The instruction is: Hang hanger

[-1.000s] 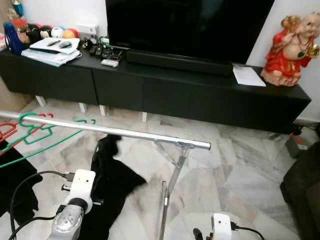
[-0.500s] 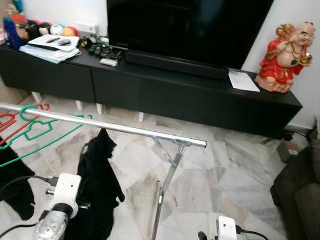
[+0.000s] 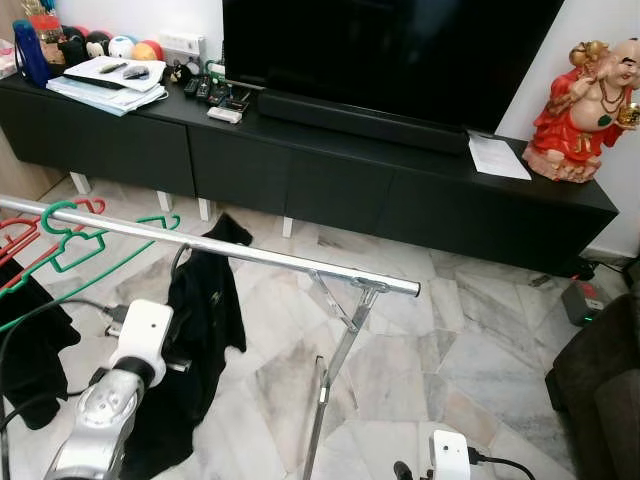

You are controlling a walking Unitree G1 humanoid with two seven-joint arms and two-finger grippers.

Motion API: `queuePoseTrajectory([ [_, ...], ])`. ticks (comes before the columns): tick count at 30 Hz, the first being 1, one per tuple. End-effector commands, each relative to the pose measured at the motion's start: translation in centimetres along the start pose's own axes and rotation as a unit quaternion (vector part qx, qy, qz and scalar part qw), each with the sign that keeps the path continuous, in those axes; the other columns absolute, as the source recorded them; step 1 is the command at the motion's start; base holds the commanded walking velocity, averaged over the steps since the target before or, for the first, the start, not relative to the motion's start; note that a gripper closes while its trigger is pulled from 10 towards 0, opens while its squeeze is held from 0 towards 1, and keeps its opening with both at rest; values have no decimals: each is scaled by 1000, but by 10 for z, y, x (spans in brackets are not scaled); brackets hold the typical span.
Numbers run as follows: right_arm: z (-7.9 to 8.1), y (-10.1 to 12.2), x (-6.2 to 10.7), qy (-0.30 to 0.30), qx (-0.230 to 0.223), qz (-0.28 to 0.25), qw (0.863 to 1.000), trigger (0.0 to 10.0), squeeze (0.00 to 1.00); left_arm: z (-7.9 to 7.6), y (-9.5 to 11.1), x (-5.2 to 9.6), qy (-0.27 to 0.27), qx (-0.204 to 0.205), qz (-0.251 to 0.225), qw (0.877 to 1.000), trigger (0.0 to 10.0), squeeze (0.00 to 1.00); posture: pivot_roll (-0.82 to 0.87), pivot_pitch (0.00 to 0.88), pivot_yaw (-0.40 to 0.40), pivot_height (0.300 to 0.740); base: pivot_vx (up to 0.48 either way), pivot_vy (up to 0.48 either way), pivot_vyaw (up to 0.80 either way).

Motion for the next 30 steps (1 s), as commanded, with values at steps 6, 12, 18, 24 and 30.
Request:
queuePoseTrajectory([
  [6,-6,-3,1,-9,-5,5,1000,10000,0,-2,17,-17,-1,3,-20,1000,10000,0,49,86,-121,740,0,0,0],
  [12,-7,-3,1,-9,-2,7,1000,10000,0,-11,24,-33,-5,6,-10,1000,10000,0,51,91,-127,740,0,0,0],
  [18,-7,-3,1,-9,-4,6,1000,10000,0,-19,28,-41,-12,7,-6,1000,10000,0,46,92,-127,740,0,0,0],
  [24,-7,-3,1,-9,-5,7,1000,10000,0,-26,27,-46,-17,10,10,1000,10000,0,49,95,-128,740,0,0,0],
  [30,-7,-4,1,-8,-5,8,1000,10000,0,-30,11,-44,-17,11,48,999,10000,0,48,97,-128,740,0,0,0],
])
Point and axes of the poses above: a point about 5 cm out from each wrist's last joint towards the gripper, its own x axis pointing back from the gripper into the wrist, its own y axis along the axis of the wrist's last joint, z = x × y, the point moved 5 cm from there along -x, pointing out of the wrist towards the gripper, and after that the axes turned 8 degrees about -x, right-handed, at the moved point
